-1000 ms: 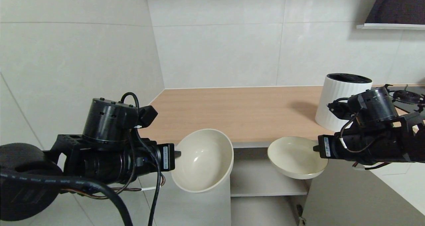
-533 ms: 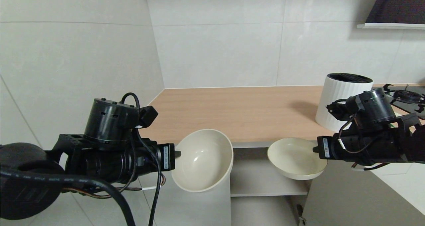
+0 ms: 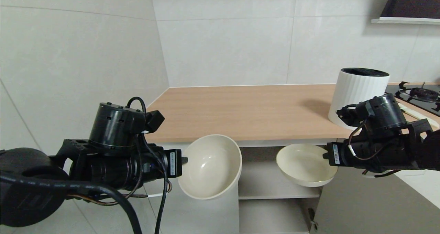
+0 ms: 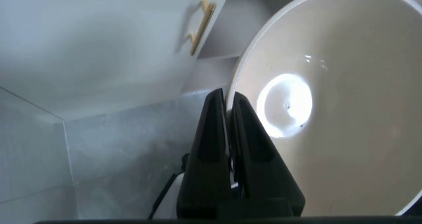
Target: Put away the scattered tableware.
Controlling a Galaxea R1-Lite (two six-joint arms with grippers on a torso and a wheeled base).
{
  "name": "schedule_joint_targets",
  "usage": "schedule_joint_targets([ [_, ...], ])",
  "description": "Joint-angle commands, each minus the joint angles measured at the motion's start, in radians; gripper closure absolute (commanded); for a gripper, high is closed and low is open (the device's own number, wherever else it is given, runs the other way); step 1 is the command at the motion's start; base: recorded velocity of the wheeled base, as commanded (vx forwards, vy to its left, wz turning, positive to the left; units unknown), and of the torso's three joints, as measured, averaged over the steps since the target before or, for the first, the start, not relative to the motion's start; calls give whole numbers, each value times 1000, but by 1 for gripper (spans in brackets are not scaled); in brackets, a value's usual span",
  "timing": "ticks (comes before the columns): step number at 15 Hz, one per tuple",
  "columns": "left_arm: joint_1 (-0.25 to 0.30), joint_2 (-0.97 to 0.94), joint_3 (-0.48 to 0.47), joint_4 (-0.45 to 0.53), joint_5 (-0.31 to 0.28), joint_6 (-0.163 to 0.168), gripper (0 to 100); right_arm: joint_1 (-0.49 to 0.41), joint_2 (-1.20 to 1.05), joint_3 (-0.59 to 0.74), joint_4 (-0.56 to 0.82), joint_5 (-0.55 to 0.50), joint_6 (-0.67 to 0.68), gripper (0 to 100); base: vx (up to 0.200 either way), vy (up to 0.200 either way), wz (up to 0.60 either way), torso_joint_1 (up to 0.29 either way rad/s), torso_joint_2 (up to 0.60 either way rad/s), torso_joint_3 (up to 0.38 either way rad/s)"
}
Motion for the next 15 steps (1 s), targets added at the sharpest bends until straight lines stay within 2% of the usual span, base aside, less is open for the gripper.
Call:
schedule_joint_targets([
  [1,0,4,-1,-1,0,0,100,1,8,3,-1,0,-9,100,0,0,0,-188,466,256],
  [15,0,9,-3,-1,0,0,100,3,17,3,-1,0,-14,100,0,0,0,-169,461,294],
])
